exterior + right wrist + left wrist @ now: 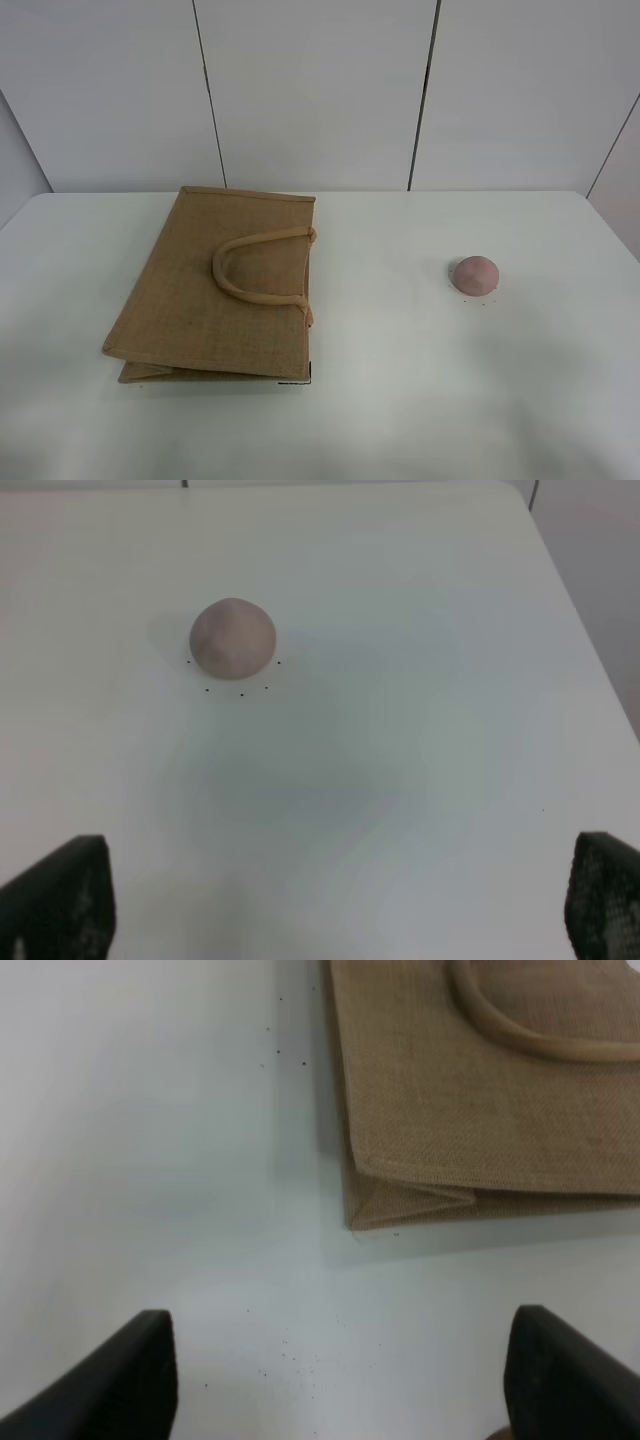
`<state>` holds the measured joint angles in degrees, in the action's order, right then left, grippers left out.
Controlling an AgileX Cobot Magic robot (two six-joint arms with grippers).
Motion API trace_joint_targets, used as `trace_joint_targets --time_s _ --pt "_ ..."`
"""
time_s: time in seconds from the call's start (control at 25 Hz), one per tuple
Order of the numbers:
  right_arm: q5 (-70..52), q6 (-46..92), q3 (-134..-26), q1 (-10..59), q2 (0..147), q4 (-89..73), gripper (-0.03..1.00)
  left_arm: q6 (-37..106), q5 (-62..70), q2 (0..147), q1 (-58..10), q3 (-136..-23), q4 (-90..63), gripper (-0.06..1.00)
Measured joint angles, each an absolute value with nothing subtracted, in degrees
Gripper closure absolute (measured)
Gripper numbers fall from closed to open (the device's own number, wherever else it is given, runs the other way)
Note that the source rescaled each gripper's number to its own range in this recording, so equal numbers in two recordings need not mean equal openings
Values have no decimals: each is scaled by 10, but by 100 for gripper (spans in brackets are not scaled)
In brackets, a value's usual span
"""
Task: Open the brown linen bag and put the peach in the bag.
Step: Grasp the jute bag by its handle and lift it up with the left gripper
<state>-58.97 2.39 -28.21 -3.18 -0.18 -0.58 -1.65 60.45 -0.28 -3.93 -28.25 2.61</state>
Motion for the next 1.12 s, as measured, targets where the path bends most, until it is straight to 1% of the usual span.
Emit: trace_joint_targets --time_s 0.44,0.56,0.76,0.96,1.12 --pt "-590 24 -282 -32 -2 -6 -3 -16 604 -3 -39 -290 27 -5" --pt "-590 24 -282 -32 -2 -6 -3 -16 618 31 -39 -315 27 -6" --pt "-590 24 -282 -32 -2 -6 -3 -16 630 178 -39 -390 27 -6" --pt "-590 24 -282 -32 -2 -6 -3 -12 623 386 -39 -497 27 -6" --pt "-590 24 -282 -32 -2 -6 -3 -11 585 550 -39 -583 27 -6"
